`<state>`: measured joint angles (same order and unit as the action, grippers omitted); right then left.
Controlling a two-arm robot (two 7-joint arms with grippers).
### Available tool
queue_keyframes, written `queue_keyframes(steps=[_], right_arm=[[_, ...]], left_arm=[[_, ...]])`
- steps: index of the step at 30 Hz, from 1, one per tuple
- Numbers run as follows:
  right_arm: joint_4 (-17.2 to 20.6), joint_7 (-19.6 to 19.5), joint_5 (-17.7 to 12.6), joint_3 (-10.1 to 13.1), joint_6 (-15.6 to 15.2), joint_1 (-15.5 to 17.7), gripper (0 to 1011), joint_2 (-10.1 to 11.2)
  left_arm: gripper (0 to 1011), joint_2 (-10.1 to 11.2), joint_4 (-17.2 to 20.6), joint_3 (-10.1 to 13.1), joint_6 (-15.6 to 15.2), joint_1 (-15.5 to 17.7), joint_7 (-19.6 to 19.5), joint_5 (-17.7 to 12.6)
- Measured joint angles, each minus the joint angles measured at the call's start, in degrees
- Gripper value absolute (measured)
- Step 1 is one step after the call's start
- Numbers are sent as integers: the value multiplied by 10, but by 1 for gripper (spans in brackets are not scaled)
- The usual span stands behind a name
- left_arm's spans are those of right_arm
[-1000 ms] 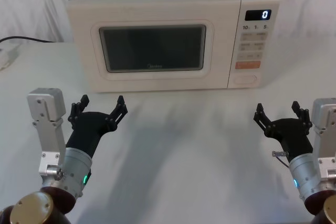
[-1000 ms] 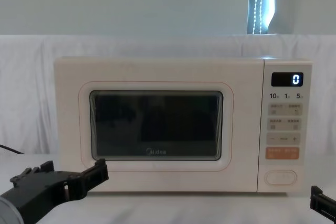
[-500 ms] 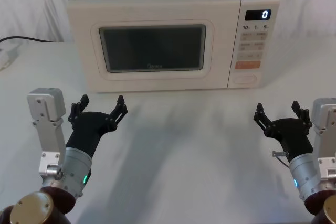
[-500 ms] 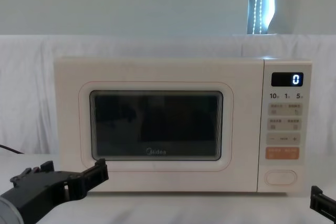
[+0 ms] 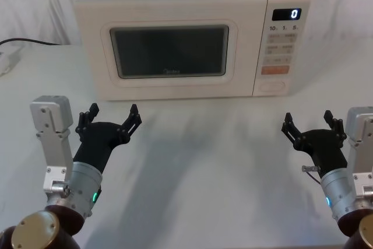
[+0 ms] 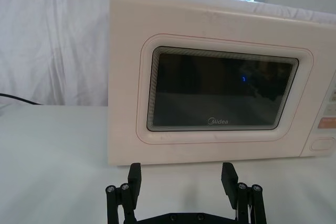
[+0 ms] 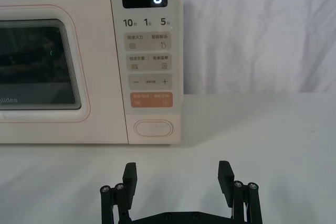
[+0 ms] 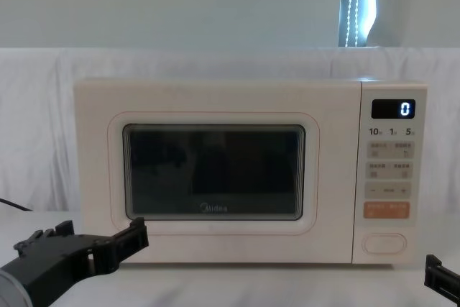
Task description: Press the button to open the microwave door with one hand; close the microwave door with the other hand.
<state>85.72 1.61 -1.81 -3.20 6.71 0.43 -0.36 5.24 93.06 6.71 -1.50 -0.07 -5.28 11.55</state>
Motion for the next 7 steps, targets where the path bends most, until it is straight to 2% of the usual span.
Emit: queue_keyframes(steps=[7], right_arm=[[0, 0, 0, 0, 0, 0, 1002, 0]], left_arm=[[1001, 0, 0, 0, 0, 0, 0, 0]])
